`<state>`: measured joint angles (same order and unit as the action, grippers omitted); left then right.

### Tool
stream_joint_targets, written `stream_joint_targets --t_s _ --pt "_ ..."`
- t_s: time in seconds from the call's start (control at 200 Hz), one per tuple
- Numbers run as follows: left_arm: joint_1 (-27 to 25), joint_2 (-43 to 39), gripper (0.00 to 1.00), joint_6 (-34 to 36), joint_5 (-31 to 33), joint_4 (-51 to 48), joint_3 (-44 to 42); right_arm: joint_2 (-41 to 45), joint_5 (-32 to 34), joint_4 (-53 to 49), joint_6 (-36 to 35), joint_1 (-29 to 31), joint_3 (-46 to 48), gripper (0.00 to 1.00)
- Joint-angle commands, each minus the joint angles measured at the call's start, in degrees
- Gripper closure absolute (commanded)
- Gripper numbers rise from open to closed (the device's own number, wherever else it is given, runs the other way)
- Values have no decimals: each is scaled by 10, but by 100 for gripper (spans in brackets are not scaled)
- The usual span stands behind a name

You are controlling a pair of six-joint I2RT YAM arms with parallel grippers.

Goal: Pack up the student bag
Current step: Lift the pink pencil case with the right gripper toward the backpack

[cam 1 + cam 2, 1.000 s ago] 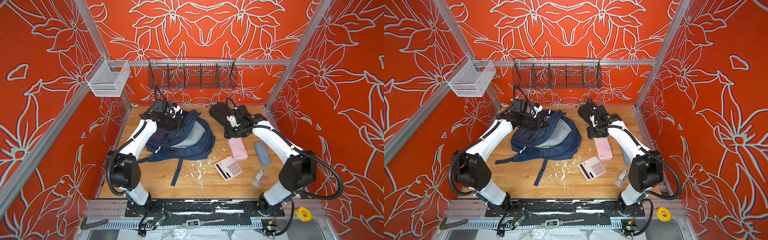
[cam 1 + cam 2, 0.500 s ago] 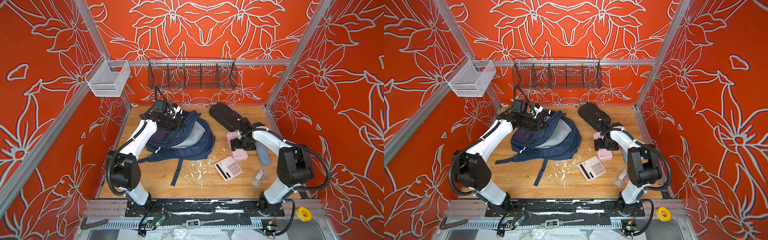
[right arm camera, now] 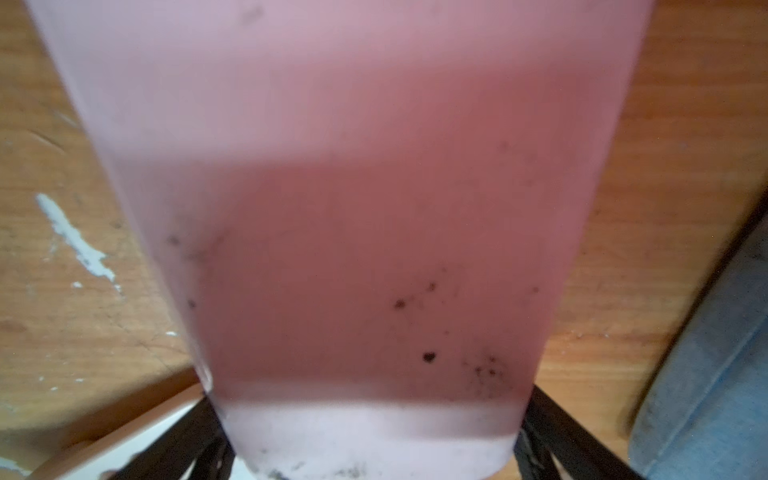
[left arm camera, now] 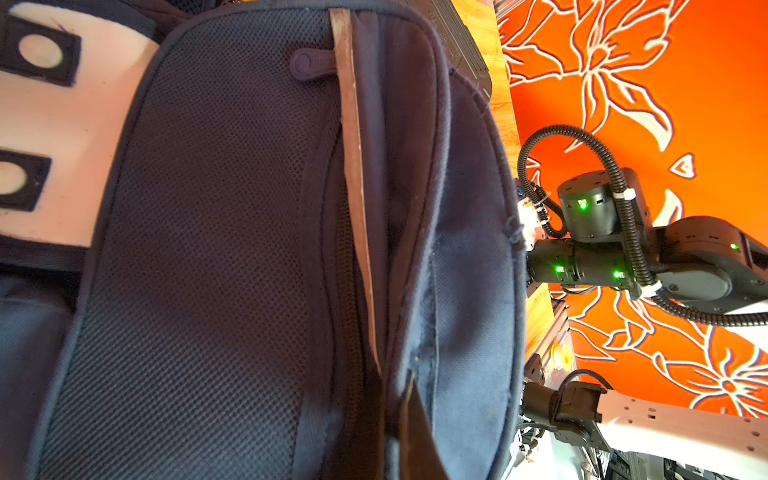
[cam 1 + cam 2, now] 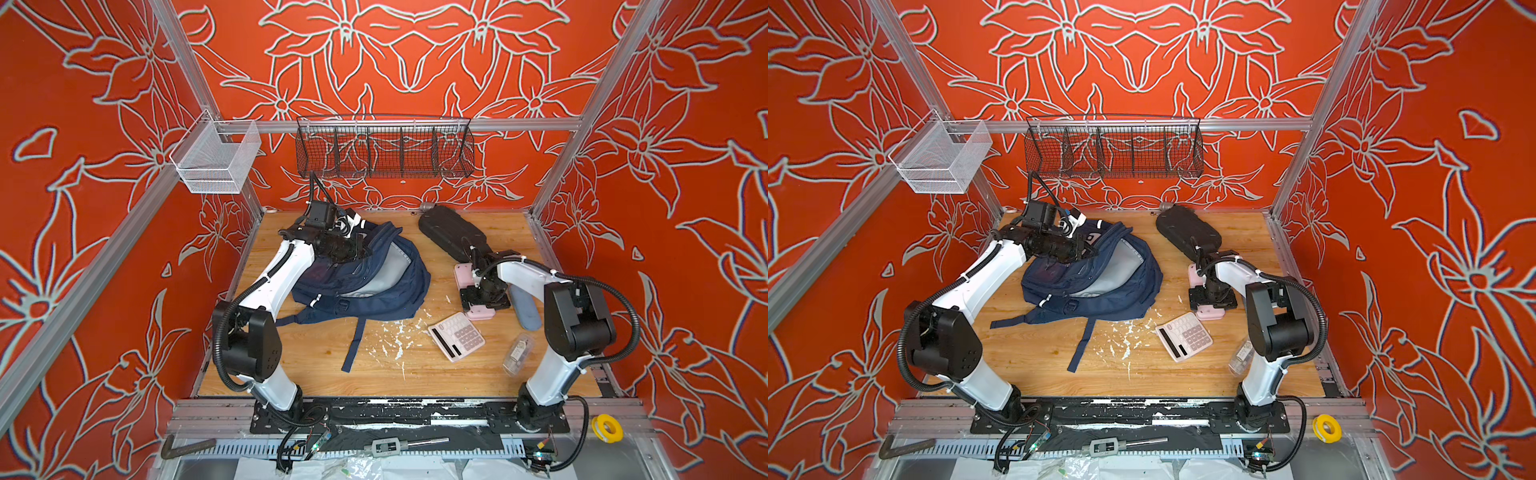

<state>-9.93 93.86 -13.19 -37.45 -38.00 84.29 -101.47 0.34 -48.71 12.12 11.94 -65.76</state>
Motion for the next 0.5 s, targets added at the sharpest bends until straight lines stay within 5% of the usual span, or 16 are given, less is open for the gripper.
stream_joint_targets --t_s 0.0,0.29,0.495 --pt "-3 -32 100 11 -25 22 -4 3 21 -16 -5 -6 -12 3" --pt "-3 -29 100 9 -26 22 6 -44 -1 41 6 -6 13 3" --pt "-3 -27 100 25 -20 13 13 22 30 11 -18 0 -17 32"
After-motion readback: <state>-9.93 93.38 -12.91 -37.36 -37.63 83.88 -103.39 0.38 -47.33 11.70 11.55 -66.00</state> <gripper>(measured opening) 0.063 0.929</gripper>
